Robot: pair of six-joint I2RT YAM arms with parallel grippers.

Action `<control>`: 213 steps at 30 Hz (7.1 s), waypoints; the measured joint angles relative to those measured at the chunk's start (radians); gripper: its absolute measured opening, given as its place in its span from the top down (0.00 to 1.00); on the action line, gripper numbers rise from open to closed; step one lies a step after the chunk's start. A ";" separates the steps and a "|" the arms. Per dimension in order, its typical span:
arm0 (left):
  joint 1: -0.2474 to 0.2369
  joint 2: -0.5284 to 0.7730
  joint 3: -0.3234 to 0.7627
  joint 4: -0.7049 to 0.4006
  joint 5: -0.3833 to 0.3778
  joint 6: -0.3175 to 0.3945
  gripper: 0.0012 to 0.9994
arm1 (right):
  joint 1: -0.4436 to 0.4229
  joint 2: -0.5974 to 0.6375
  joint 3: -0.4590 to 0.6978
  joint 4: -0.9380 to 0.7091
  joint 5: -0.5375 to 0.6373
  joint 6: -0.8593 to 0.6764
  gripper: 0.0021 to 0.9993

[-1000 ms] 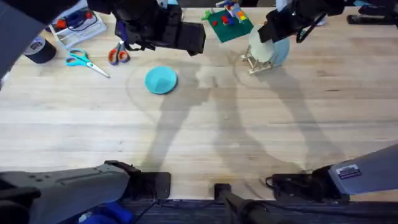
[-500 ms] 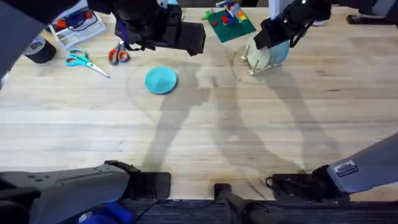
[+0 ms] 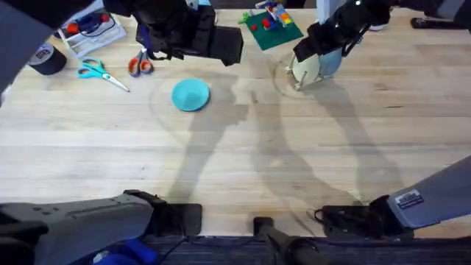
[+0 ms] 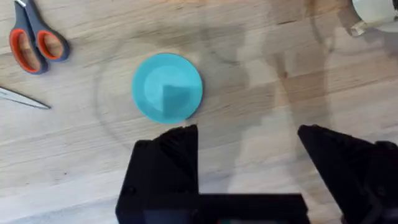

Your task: Pick up the plates from the table one by one and place each into a slot on the dish rack.

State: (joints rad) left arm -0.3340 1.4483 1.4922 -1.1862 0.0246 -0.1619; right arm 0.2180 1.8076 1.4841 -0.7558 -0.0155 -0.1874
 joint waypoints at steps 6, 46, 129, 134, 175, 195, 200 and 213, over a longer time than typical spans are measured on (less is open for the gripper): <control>0.000 0.000 0.000 0.000 0.000 0.000 0.02 | 0.000 0.000 0.000 0.003 -0.001 0.000 0.41; 0.000 0.000 0.000 0.000 0.000 0.000 0.02 | 0.000 -0.174 0.551 -0.430 -0.001 0.000 0.00; 0.697 -0.010 0.095 -0.108 0.509 0.339 0.96 | 0.000 -0.288 0.552 -0.549 -0.001 0.000 0.00; 0.697 0.016 0.096 -0.112 0.612 0.358 0.96 | 0.000 -0.288 0.552 -0.556 -0.001 0.000 0.00; 0.764 0.383 0.097 -0.258 0.816 0.822 0.96 | 0.000 -0.288 0.552 -0.558 -0.001 0.000 0.00; 0.764 0.412 0.097 -0.253 0.813 0.836 0.96 | 0.000 -0.288 0.552 -0.558 -0.001 0.000 0.00; 0.764 0.446 0.097 -0.253 0.813 0.837 0.96 | 0.000 -0.288 0.552 -0.558 -0.001 0.000 0.00; 0.764 0.589 0.097 -0.229 0.811 0.839 0.96 | 0.000 -0.288 0.552 -0.558 -0.001 0.000 0.00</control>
State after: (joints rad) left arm 0.4297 2.0370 1.5890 -1.4153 0.8360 0.6773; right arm 0.2180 1.5192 2.0357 -1.3136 -0.0162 -0.1879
